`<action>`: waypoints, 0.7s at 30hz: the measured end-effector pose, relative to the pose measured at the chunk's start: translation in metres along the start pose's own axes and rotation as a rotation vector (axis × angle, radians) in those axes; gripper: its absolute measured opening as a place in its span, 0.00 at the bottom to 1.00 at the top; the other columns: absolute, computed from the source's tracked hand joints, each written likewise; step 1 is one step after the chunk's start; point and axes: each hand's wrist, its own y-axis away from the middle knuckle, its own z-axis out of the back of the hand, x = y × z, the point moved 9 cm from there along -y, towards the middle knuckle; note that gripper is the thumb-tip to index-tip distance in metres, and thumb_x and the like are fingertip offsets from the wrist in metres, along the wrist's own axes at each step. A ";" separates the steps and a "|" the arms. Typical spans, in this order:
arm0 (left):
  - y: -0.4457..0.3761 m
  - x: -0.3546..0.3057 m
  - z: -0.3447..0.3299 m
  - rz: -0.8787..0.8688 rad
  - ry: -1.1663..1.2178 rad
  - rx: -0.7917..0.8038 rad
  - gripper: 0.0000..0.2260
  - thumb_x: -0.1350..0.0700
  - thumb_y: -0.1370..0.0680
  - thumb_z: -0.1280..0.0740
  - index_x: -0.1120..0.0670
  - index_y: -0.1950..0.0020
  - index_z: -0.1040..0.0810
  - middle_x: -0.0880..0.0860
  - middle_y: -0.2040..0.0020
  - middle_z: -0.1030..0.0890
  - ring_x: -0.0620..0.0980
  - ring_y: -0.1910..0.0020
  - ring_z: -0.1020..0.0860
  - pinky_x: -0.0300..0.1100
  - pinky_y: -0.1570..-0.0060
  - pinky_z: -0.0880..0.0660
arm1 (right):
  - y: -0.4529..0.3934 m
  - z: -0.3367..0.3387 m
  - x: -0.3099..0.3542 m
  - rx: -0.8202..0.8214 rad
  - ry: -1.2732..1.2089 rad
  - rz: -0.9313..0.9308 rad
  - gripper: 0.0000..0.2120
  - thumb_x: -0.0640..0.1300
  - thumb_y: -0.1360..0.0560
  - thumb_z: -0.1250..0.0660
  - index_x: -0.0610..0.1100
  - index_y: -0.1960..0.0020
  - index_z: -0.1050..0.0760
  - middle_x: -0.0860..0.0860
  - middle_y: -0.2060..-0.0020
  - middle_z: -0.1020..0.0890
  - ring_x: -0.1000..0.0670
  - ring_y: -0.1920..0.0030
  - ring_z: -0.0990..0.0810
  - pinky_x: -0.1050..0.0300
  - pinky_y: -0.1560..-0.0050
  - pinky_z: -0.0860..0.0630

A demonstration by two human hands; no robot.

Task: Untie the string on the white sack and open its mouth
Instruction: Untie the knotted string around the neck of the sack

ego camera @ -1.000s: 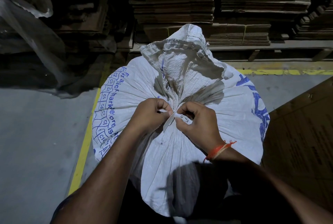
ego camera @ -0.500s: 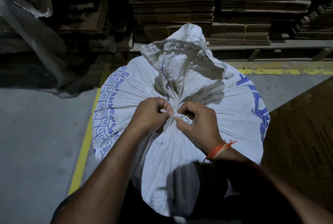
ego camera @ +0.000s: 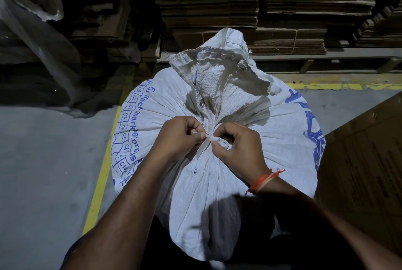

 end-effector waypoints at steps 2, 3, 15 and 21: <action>-0.001 0.001 -0.001 0.000 0.004 0.008 0.04 0.58 0.25 0.24 0.51 0.59 0.15 0.45 0.68 0.19 0.45 0.65 0.21 0.49 0.54 0.20 | 0.000 0.000 0.000 -0.001 -0.001 0.002 0.06 0.40 0.33 0.23 0.47 0.58 0.19 0.55 0.63 0.17 0.55 0.60 0.19 0.57 0.57 0.21; -0.001 0.001 -0.002 0.001 0.010 0.010 0.05 0.58 0.24 0.24 0.50 0.59 0.15 0.45 0.69 0.20 0.45 0.65 0.21 0.48 0.55 0.21 | 0.000 0.000 0.000 -0.001 -0.001 0.000 0.06 0.41 0.33 0.23 0.47 0.58 0.19 0.54 0.63 0.17 0.54 0.60 0.19 0.56 0.57 0.21; 0.000 0.000 -0.009 0.013 0.058 0.027 0.03 0.58 0.24 0.27 0.53 0.58 0.15 0.49 0.67 0.17 0.46 0.66 0.21 0.44 0.59 0.22 | -0.001 -0.001 -0.002 -0.004 -0.016 -0.012 0.06 0.40 0.33 0.23 0.47 0.59 0.19 0.55 0.64 0.17 0.54 0.60 0.18 0.55 0.57 0.20; -0.002 0.004 -0.001 0.009 -0.018 0.010 0.03 0.58 0.24 0.24 0.51 0.58 0.15 0.50 0.64 0.16 0.46 0.63 0.20 0.44 0.56 0.22 | 0.000 -0.002 -0.003 0.004 -0.028 -0.010 0.06 0.40 0.33 0.24 0.47 0.59 0.19 0.54 0.64 0.17 0.54 0.60 0.18 0.54 0.57 0.20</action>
